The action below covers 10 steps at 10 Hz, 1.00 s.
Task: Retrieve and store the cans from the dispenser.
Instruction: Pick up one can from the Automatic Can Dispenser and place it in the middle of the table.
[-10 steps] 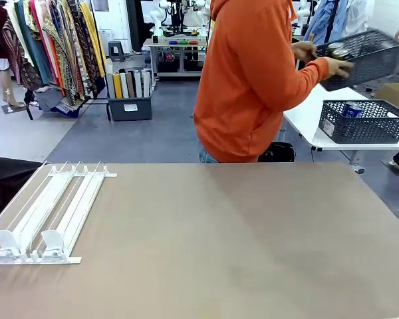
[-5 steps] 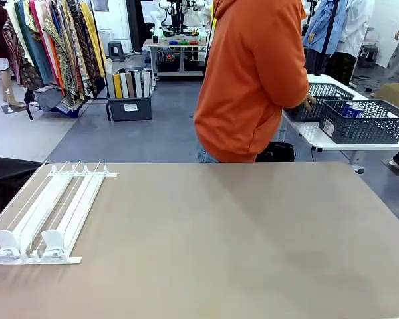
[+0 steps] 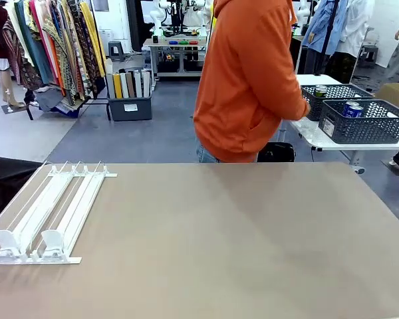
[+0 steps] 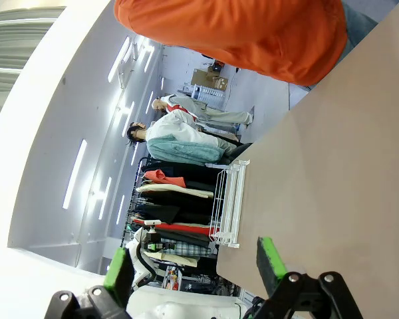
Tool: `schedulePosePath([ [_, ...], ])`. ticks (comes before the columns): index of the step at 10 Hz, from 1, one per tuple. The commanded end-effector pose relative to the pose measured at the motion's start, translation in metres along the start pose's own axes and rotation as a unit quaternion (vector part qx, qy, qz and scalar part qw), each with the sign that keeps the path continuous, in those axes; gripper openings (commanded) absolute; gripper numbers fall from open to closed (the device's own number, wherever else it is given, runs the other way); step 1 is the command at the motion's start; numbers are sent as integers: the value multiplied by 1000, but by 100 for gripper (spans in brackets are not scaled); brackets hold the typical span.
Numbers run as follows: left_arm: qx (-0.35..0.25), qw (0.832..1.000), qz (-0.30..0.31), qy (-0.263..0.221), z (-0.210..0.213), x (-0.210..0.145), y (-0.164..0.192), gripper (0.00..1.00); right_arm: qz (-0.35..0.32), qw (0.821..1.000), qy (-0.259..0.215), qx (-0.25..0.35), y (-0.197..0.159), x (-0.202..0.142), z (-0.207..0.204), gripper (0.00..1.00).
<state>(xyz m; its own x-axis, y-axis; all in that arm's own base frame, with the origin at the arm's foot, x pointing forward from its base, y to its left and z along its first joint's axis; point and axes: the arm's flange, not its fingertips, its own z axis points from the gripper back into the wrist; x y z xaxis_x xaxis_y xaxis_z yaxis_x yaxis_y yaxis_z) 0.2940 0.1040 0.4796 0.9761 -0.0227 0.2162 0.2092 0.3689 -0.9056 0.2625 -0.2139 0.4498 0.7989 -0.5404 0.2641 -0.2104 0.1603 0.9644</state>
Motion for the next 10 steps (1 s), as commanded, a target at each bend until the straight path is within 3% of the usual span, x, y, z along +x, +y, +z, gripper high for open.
schedulePosePath([
  [1,-7,1000,-1,-3,0,1,-4,100,1,1000,-7,10,4,3,-2,100],
  [10,-7,1000,-1,-3,0,1,-4,100,1,1000,-7,10,4,3,-2,100],
])
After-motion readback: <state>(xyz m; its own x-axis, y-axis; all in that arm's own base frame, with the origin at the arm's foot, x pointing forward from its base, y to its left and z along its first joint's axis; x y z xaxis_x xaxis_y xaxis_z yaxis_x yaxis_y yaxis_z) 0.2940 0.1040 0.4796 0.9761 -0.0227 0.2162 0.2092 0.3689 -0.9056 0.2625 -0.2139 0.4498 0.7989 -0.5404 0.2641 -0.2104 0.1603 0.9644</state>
